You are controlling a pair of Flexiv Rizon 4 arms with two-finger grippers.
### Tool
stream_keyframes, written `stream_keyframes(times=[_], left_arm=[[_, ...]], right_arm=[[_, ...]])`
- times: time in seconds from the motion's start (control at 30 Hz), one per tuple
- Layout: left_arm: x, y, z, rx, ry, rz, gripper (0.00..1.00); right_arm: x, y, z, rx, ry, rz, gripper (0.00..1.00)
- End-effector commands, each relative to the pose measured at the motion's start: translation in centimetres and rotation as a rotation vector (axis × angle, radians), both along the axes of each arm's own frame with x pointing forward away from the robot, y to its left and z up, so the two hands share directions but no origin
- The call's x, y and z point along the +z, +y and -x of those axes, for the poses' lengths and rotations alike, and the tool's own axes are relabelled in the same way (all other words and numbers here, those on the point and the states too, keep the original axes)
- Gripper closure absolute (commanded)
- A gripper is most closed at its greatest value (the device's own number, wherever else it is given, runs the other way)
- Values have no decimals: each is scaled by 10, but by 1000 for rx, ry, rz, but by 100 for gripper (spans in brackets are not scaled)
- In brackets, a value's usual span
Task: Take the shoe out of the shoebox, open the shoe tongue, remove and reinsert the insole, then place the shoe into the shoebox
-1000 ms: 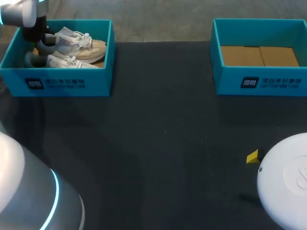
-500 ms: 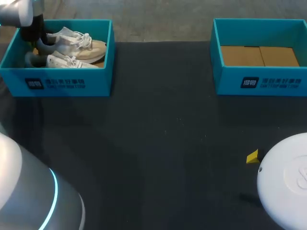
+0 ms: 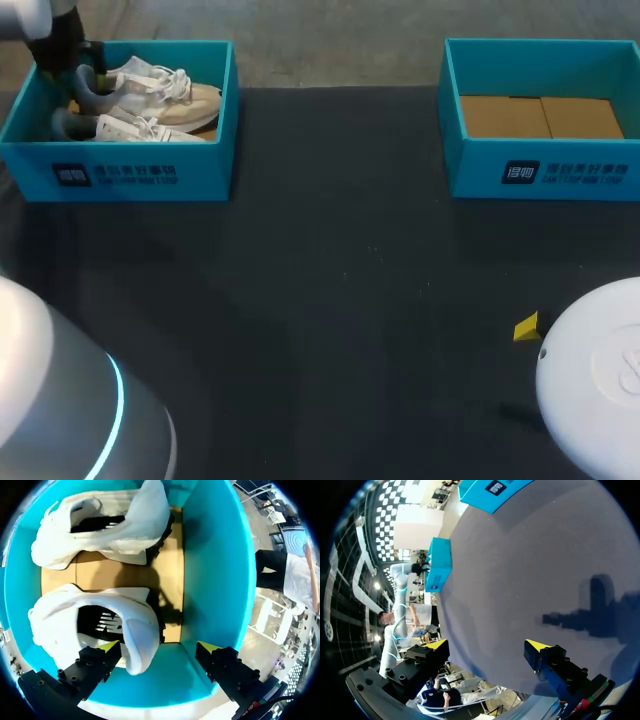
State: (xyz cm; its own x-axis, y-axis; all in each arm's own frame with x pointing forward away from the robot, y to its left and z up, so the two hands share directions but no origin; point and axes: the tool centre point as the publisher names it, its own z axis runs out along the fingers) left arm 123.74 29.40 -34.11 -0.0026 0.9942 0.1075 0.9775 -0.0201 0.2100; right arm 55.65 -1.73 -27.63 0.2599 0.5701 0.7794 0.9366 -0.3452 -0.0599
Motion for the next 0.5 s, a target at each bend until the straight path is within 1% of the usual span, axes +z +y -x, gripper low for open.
stream_keyframes(times=[0.03,0.33,0.5], left_arm=[[19,-1,17,-5,-23,25,0],[48,-12,24,-17,-38,102,0],[62,-17,30,-19,-37,95,0]], right_arm=[[1,1,2,-3,-1,4,0],[1,1,2,-3,-1,4,0],[1,1,2,-3,-1,4,0]])
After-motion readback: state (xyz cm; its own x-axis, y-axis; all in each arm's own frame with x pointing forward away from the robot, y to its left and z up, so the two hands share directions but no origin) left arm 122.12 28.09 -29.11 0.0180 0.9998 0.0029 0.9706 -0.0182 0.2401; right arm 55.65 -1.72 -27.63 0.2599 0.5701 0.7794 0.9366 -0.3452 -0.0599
